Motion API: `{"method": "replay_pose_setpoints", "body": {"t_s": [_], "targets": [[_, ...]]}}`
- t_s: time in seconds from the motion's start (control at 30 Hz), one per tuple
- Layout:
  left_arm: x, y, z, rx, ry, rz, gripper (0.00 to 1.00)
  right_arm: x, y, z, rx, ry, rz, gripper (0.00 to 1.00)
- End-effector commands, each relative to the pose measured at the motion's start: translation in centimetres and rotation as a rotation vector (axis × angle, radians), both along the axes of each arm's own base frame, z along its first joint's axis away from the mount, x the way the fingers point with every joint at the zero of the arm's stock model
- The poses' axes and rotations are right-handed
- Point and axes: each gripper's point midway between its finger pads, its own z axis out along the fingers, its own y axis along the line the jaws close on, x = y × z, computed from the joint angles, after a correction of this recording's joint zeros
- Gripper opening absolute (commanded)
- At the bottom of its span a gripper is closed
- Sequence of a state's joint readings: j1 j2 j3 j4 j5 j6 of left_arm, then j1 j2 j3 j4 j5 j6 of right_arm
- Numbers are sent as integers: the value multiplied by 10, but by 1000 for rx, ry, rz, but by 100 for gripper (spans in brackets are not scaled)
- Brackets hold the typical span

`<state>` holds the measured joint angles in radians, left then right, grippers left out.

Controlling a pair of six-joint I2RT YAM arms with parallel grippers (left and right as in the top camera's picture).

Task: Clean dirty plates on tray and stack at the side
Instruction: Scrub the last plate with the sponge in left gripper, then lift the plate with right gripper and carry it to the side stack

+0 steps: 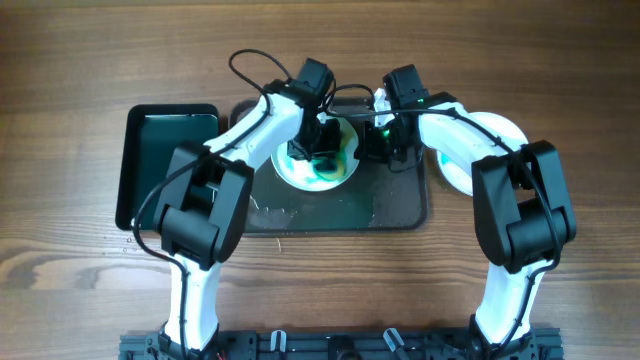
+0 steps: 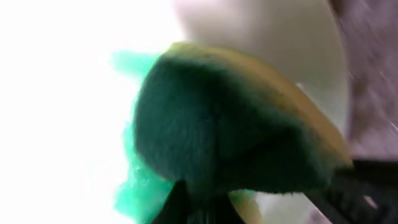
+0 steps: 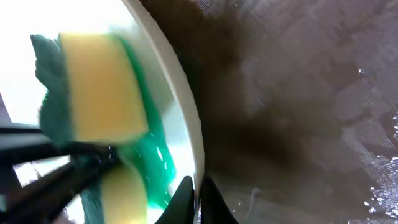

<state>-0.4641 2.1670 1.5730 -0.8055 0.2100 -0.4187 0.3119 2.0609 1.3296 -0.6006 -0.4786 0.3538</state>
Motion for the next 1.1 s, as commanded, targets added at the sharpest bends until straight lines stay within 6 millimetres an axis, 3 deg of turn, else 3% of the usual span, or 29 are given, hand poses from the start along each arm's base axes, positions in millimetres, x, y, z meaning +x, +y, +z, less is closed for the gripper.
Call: {"method": "replay_pose_setpoints", "body": {"t_s": [0.0, 0.13, 0.27, 0.37, 0.47, 0.53, 0.57, 0.77, 0.8, 1.07], "targets": [[27, 112, -6, 544, -166, 302, 4, -9, -2, -9, -2, 39, 13, 4], [9, 125, 2, 616, -108, 326, 4, -9, -1, -9, -1, 38, 12, 4], [1, 92, 23, 438, -2, 256, 4, -9, -1, -9, -1, 39, 11, 4], [7, 46, 72, 156, 12, 114, 4, -8, -2, -8, -4, 34, 11, 4], [18, 50, 124, 61, -40, 134, 4, -4, -12, 2, -64, -4, -6, 4], [26, 67, 150, 37, -87, 178, 4, 1, -19, 21, -110, -65, -16, 4], [32, 91, 165, 30, -121, 234, 4, 4, -29, 50, -166, -144, -35, 4], [39, 115, 164, 36, -113, 290, 4, 6, -56, 101, -417, -346, -61, 4], [39, 115, 164, 36, -116, 291, 4, 5, -62, 117, -506, -413, -72, 4], [40, 119, 163, 63, -125, 297, 4, -12, -69, 207, -947, -796, -129, 4]]}}
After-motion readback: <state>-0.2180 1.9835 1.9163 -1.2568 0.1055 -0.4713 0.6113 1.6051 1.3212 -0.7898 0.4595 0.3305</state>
